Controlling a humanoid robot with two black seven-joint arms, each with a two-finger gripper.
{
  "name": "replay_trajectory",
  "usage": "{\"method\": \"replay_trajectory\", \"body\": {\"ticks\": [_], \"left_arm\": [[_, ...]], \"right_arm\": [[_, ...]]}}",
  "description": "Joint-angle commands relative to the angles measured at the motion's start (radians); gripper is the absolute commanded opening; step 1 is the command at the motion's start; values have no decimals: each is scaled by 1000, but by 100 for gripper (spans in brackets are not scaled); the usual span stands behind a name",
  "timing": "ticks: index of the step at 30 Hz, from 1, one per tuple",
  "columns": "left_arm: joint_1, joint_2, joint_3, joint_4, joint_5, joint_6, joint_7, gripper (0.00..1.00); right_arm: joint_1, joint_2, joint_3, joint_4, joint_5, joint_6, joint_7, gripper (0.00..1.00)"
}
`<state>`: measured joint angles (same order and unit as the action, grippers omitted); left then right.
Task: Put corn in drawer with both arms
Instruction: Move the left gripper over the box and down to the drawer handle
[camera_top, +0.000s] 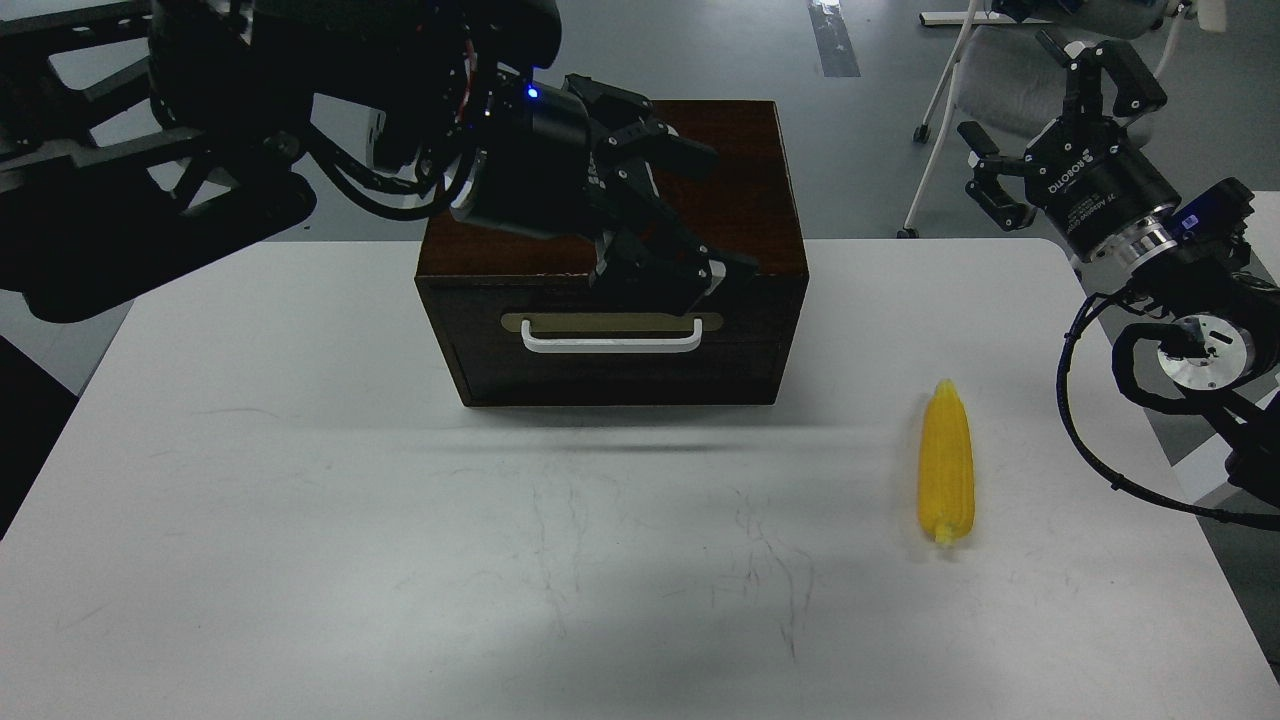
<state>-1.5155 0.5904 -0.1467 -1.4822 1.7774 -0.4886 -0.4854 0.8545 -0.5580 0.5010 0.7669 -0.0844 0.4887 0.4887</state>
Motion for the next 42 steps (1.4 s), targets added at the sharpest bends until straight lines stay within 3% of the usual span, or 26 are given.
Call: {"method": "replay_trajectory", "body": {"ticks": [1, 7, 14, 20, 42], "left_arm": [[-66, -30, 150, -1, 43, 0, -3, 98], [-115, -92, 281, 5, 206, 0, -3, 98], [-167, -141, 386, 42, 211, 0, -3, 98], [-166, -152, 429, 112, 212, 0, -3, 96], [-155, -192, 516, 175, 237, 0, -3, 96]], "right_arm": [[0, 1, 1, 0, 0, 0, 0, 100], [-3, 1, 2, 3, 0, 0, 0, 100], [-6, 1, 2, 5, 0, 0, 0, 100], [-8, 0, 8, 11, 0, 0, 0, 100], [-14, -5, 8, 11, 0, 0, 0, 100]]}}
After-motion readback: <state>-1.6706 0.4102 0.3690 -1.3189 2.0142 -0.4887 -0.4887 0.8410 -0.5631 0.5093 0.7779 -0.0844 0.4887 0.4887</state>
